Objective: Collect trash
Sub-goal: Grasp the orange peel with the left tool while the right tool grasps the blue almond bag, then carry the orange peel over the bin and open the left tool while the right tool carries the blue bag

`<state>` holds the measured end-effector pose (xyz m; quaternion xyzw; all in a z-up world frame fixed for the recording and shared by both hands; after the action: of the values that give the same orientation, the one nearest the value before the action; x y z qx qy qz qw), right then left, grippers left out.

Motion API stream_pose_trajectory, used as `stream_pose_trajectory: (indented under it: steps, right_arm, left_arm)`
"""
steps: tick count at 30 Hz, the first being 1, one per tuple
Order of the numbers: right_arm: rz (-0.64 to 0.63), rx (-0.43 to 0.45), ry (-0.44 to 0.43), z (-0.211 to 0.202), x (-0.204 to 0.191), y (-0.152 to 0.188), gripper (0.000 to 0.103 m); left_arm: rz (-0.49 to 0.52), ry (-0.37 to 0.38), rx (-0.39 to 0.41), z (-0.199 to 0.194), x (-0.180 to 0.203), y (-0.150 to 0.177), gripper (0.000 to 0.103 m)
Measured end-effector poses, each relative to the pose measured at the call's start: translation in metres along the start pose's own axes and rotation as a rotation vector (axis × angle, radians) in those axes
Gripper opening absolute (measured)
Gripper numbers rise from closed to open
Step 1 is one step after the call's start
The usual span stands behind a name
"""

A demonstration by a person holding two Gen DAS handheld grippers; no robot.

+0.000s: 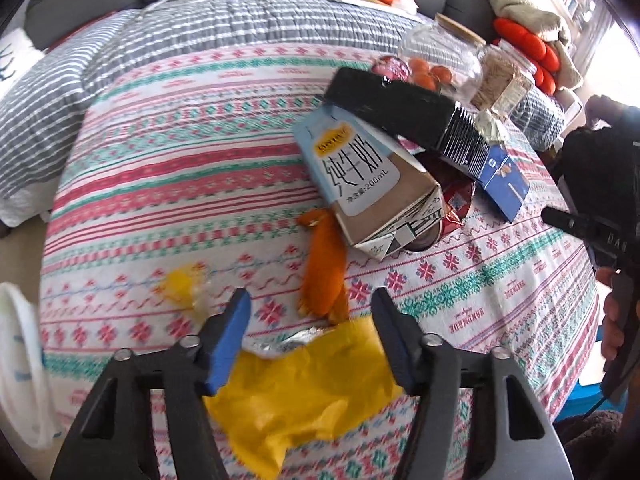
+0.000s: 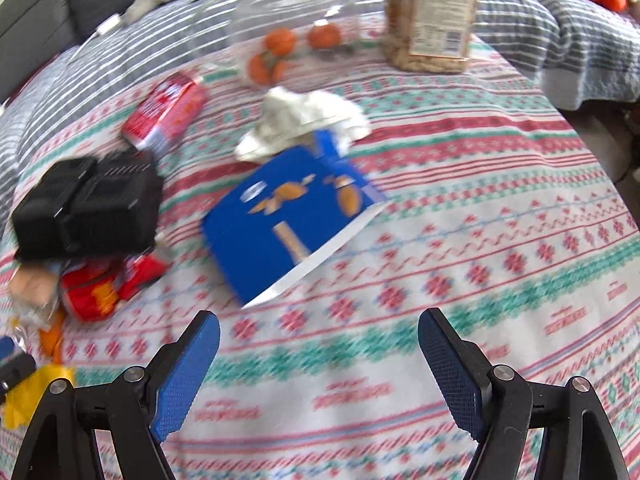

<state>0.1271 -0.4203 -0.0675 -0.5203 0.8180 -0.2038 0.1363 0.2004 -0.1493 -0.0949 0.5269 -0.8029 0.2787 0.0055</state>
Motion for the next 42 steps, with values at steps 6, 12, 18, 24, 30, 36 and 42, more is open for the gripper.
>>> stream_pose_trajectory:
  steps: [6, 12, 18, 24, 30, 36, 42]
  right_arm:
    - [0.065, -0.012, -0.029, 0.018, 0.014, -0.019, 0.085]
    - [0.146, -0.033, -0.069, 0.033, 0.011, -0.033, 0.085]
    - [0.242, -0.027, -0.072, 0.04, -0.006, -0.045, 0.092]
    - [0.246, -0.023, 0.025, 0.054, -0.028, -0.052, 0.096]
    - [0.186, -0.039, 0.115, 0.072, -0.04, -0.051, 0.097]
    - [0.181, -0.034, 0.125, 0.066, -0.029, -0.049, 0.087]
    - [0.189, -0.062, 0.076, 0.056, -0.013, -0.042, 0.081]
  left_arm:
    - [0.004, -0.004, -0.002, 0.018, -0.004, -0.009, 0.042]
    - [-0.003, 0.037, -0.002, 0.02, -0.008, -0.018, 0.019]
    - [-0.032, 0.038, -0.011, 0.009, -0.02, -0.02, 0.016]
    - [-0.057, 0.023, 0.007, -0.011, -0.033, -0.014, 0.015]
    - [-0.078, 0.002, 0.036, -0.025, -0.045, -0.013, 0.015]
    - [-0.092, -0.006, 0.045, -0.03, -0.048, -0.012, 0.015]
    - [-0.1, -0.002, 0.053, -0.036, -0.047, -0.01, 0.015]
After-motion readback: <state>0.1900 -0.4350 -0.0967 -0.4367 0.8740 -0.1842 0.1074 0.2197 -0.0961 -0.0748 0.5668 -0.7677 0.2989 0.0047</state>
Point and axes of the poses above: each gripper's, at about its wrist camera, not at the fingertips, and z roughly the way its jaws point, x to its right, y to its underside, the point moved 2 cm from there along z, roughly the way its jaws point, and after that the axes turned 9 degrees about y, right-handed, at the moved point
